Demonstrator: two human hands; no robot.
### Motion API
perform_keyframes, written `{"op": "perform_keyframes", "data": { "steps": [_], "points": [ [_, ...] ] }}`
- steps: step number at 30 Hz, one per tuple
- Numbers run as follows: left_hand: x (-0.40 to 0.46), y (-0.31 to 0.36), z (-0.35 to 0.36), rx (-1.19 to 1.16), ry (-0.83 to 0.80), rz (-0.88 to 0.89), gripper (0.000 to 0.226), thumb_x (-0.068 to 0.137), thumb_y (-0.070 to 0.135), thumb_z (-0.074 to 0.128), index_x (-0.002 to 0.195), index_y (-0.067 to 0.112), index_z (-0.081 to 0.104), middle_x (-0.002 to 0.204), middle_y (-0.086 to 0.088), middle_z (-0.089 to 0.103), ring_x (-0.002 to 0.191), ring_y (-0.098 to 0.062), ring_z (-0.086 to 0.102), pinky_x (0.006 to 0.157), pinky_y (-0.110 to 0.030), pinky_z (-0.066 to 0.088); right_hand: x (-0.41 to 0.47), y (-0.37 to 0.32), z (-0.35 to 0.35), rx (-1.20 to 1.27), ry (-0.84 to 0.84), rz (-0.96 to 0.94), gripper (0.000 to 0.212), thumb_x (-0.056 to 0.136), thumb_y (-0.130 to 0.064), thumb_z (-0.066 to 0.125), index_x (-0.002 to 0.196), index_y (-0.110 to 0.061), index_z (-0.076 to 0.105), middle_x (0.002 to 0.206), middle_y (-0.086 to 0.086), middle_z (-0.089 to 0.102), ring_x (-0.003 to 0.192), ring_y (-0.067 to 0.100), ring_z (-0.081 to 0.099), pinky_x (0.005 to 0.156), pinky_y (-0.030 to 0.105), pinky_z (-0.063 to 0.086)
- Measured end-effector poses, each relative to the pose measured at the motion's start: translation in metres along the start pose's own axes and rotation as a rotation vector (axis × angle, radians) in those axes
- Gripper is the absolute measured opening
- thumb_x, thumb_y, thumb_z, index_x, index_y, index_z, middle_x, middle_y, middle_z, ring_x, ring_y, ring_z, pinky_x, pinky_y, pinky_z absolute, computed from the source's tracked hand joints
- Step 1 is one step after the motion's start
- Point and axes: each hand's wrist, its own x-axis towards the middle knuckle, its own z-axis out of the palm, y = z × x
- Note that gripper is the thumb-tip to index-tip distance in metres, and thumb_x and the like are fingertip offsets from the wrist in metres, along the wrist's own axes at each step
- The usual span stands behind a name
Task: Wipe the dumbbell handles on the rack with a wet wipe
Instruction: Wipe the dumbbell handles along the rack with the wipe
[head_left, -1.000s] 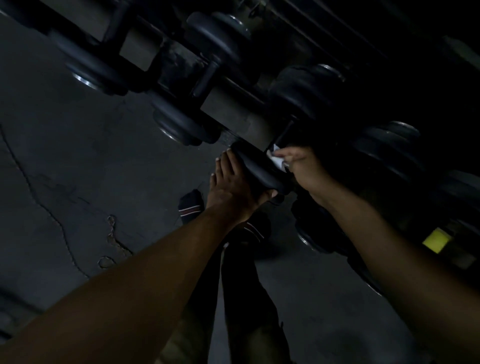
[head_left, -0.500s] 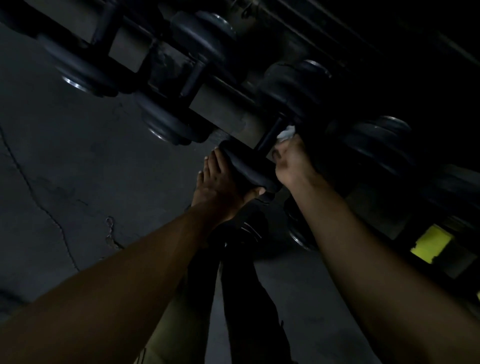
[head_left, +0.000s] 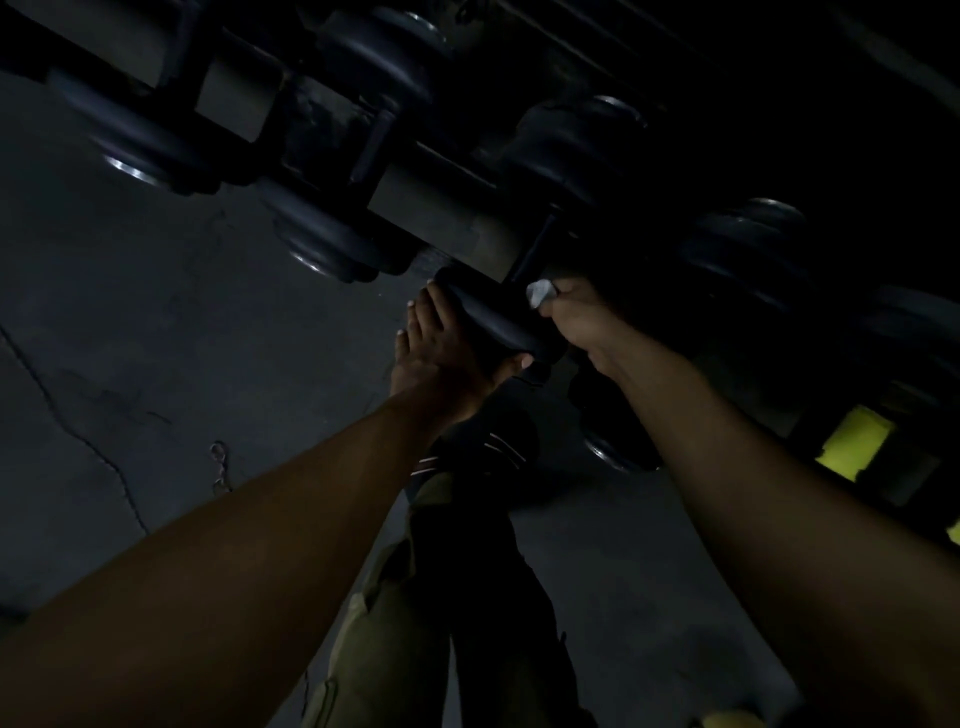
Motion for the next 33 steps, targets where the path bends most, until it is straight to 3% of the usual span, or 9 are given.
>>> {"op": "perform_keyframes", "data": {
  "steps": [4, 9, 13, 16, 19, 22, 26, 29, 33],
  "points": [
    [-0.001, 0.002, -0.003, 0.010, -0.012, -0.027, 0.141, 0.064, 0.083, 0.069, 0.157, 0.005, -0.003, 0.166, -0.015, 0.012, 0.154, -0.033, 0.014, 0.123, -0.051, 0.021, 0.001, 0.024, -0.012, -0.108, 0.027, -0.089, 0.044, 0.068, -0.056, 0.055, 0.086, -0.019, 0.071, 0.088, 0.006, 0.074, 0.085, 0.023, 0.071, 0.078, 0.045, 0.058],
    [-0.009, 0.003, -0.006, 0.052, -0.007, -0.002, 0.136, 0.071, 0.085, 0.060, 0.158, 0.003, -0.005, 0.167, -0.016, 0.009, 0.155, -0.032, 0.010, 0.124, -0.051, 0.015, -0.056, -0.006, -0.032, -0.005, -0.161, -0.230, 0.005, 0.068, 0.011, 0.042, 0.064, 0.009, 0.044, 0.068, 0.013, 0.046, 0.061, 0.016, 0.044, 0.061, 0.029, 0.034],
    [-0.032, 0.004, -0.003, 0.087, 0.001, 0.061, 0.124, 0.083, 0.080, 0.050, 0.159, 0.003, -0.011, 0.169, -0.015, -0.007, 0.156, -0.028, -0.007, 0.126, -0.048, 0.002, -0.089, -0.001, -0.052, 0.142, -0.045, -0.206, 0.017, 0.078, 0.017, 0.039, 0.075, 0.017, 0.055, 0.075, 0.014, 0.049, 0.060, 0.018, 0.044, 0.053, 0.018, 0.038],
    [-0.060, 0.009, 0.000, 0.105, 0.023, 0.183, 0.114, 0.088, 0.076, 0.046, 0.160, 0.008, -0.009, 0.168, -0.013, -0.015, 0.156, -0.025, -0.014, 0.126, -0.046, -0.003, -0.090, 0.022, -0.066, 0.174, 0.186, -0.145, 0.020, 0.088, 0.009, 0.048, 0.098, 0.013, 0.065, 0.085, 0.016, 0.062, 0.065, 0.014, 0.057, 0.056, 0.016, 0.047],
    [-0.083, 0.023, 0.011, 0.103, 0.044, 0.308, 0.106, 0.089, 0.072, 0.043, 0.161, 0.010, -0.003, 0.168, -0.011, -0.015, 0.155, -0.024, -0.016, 0.126, -0.045, -0.006, -0.091, 0.042, -0.084, 0.159, 0.243, -0.168, 0.016, 0.086, 0.004, 0.051, 0.077, 0.015, 0.059, 0.068, 0.006, 0.054, 0.053, 0.003, 0.048, 0.052, 0.017, 0.040],
    [-0.098, 0.045, 0.035, 0.083, -0.004, 0.377, 0.105, 0.089, 0.073, 0.046, 0.161, 0.010, 0.003, 0.170, -0.009, -0.009, 0.155, -0.022, -0.015, 0.126, -0.044, -0.008, -0.087, 0.061, -0.099, 0.098, 0.278, -0.161, 0.024, 0.090, -0.007, 0.061, 0.067, -0.010, 0.060, 0.054, -0.012, 0.054, 0.045, -0.003, 0.050, 0.053, 0.018, 0.040],
    [-0.113, 0.072, 0.071, -0.035, -0.112, 0.362, 0.105, 0.087, 0.065, 0.059, 0.160, 0.008, 0.009, 0.169, -0.011, 0.005, 0.156, -0.025, -0.002, 0.126, -0.042, -0.003, -0.065, 0.092, -0.115, -0.088, 0.372, -0.139, 0.031, 0.070, -0.040, 0.069, 0.075, -0.010, 0.070, 0.076, -0.003, 0.073, 0.074, 0.014, 0.070, 0.073, 0.030, 0.058],
    [-0.109, 0.090, 0.094, -0.011, -0.114, 0.327, 0.109, 0.086, 0.066, 0.062, 0.159, 0.005, 0.008, 0.169, -0.013, 0.010, 0.156, -0.027, 0.006, 0.126, -0.045, 0.005, -0.057, 0.113, -0.121, -0.501, 0.345, -0.256, 0.024, 0.086, -0.030, 0.057, 0.102, -0.021, 0.073, 0.105, 0.006, 0.074, 0.098, 0.028, 0.068, 0.086, 0.041, 0.056],
    [-0.092, 0.113, 0.108, -0.032, -0.167, 0.197, 0.121, 0.082, 0.073, 0.062, 0.158, 0.000, 0.002, 0.167, -0.018, 0.010, 0.155, -0.030, 0.011, 0.126, -0.047, 0.010, -0.050, 0.122, -0.124, -0.707, 0.224, -0.415, 0.017, 0.093, -0.024, 0.060, 0.105, -0.019, 0.071, 0.107, 0.009, 0.071, 0.099, 0.028, 0.066, 0.075, 0.027, 0.048]
  ]
}}
